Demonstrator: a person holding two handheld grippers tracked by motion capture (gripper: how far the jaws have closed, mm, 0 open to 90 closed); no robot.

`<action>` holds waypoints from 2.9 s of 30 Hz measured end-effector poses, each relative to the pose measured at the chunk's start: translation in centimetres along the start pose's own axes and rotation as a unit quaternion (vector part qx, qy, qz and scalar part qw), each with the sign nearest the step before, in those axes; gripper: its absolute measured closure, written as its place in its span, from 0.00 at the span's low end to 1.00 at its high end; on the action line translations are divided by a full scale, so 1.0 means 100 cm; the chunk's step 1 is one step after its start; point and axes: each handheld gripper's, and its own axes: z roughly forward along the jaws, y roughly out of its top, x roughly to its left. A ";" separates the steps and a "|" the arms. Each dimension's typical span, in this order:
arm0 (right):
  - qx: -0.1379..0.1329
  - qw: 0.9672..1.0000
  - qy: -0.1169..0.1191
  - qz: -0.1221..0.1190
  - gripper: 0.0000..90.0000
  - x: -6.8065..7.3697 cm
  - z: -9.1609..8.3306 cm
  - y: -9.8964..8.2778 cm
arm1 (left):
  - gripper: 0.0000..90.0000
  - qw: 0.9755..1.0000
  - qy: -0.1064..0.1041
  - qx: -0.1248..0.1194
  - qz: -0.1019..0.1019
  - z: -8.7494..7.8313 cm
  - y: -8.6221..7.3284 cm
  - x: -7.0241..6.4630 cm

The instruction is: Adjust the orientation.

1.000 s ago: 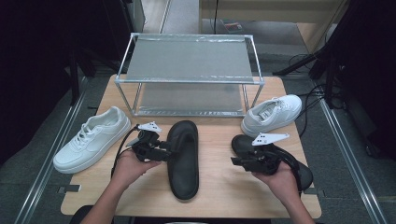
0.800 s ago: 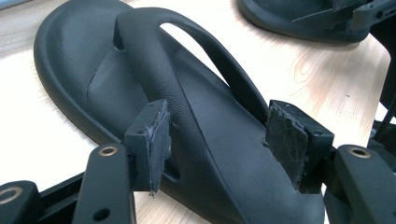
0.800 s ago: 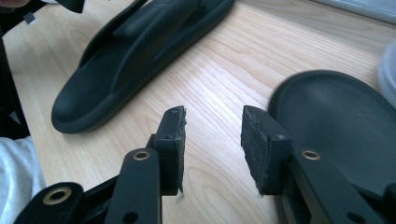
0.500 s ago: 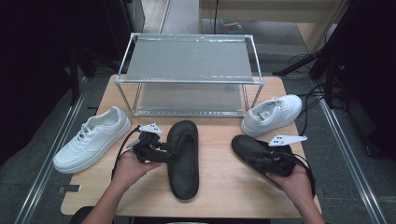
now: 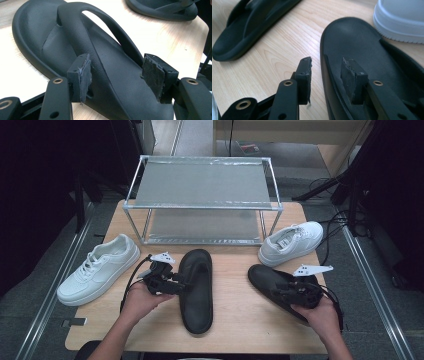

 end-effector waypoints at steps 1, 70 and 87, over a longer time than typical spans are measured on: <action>0.006 1.000 0.001 0.000 0.70 0.000 0.002 0.000 | 0.45 1.000 0.000 0.001 0.000 0.000 0.000 0.000; 0.092 0.985 0.103 -0.104 0.95 0.079 0.079 0.044 | 0.55 1.000 -0.006 -0.023 0.006 -0.007 -0.004 -0.004; 0.095 0.983 0.109 -0.110 0.94 0.089 0.089 0.046 | 0.68 0.999 -0.021 -0.027 0.004 -0.006 -0.002 -0.005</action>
